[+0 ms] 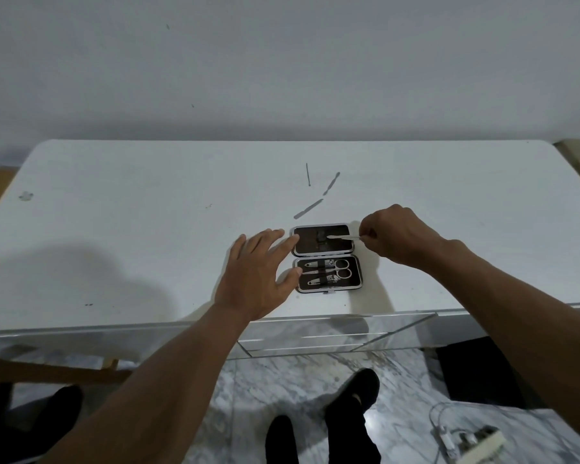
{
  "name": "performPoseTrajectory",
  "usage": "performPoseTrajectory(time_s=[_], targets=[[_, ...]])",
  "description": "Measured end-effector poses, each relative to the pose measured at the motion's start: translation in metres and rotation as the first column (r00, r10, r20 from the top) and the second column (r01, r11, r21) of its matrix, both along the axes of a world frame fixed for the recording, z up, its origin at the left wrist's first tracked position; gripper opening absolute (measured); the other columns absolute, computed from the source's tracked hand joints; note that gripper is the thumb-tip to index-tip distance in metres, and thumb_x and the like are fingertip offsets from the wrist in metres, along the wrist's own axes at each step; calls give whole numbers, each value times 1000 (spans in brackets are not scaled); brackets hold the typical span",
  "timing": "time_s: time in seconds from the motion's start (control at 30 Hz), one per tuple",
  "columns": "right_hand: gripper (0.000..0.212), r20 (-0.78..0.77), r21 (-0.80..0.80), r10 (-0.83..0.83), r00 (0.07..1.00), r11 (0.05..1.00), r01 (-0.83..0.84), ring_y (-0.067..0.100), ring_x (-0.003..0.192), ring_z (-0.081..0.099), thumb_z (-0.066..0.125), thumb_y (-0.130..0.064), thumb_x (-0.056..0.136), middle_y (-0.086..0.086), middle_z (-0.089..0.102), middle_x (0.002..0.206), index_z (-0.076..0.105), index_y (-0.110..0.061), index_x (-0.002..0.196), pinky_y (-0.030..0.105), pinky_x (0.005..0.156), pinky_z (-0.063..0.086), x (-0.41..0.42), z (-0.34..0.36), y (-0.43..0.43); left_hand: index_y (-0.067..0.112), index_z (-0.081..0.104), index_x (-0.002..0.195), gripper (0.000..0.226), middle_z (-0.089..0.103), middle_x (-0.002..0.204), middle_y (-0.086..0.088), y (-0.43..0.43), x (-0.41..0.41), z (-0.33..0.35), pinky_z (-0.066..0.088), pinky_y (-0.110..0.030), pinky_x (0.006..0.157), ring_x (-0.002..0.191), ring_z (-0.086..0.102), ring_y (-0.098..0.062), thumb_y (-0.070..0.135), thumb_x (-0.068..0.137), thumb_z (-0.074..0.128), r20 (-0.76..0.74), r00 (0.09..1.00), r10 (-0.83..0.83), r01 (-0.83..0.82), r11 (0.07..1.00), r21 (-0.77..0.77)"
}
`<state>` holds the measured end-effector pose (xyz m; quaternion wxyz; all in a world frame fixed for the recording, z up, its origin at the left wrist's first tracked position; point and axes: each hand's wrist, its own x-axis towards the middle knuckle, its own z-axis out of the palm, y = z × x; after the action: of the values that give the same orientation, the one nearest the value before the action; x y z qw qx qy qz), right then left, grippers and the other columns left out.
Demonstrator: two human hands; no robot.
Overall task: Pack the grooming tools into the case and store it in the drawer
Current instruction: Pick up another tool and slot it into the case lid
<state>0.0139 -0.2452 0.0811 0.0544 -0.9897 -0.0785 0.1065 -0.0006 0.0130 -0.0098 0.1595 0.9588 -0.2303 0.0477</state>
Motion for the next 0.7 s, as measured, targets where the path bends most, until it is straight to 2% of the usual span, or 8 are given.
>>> performPoseTrajectory(time_s=[0.23, 0.47, 0.7], targets=[[20, 29, -1, 101, 994, 995, -101, 31, 81, 63, 52, -18, 93, 9, 72, 89, 71, -12, 92, 35, 71, 47, 1, 0, -1, 34, 42, 145, 58, 46, 148, 6, 0, 0, 1, 25, -46, 117, 139, 37, -15, 56, 91, 37, -7, 1000, 1, -1, 1000, 5], [23, 67, 23, 49, 997, 998, -51, 31, 88, 60, 51, -21, 93, 9, 63, 96, 71, -11, 94, 40, 75, 51, 0, -2, 13, 35, 41, 145, 58, 45, 148, 7, 0, 0, 1, 24, -46, 117, 139, 36, -14, 56, 91, 37, -7, 1000, 7, -7, 1000, 10], [23, 38, 26, 12, 999, 1000, -13, 29, 91, 58, 49, -22, 93, 6, 61, 98, 71, -15, 92, 37, 73, 50, 2, -5, 25, 36, 39, 146, 58, 44, 149, 8, 0, 0, 1, 22, -46, 118, 140, 34, -14, 56, 92, 37, -19, 1000, 6, -6, 1000, 11]])
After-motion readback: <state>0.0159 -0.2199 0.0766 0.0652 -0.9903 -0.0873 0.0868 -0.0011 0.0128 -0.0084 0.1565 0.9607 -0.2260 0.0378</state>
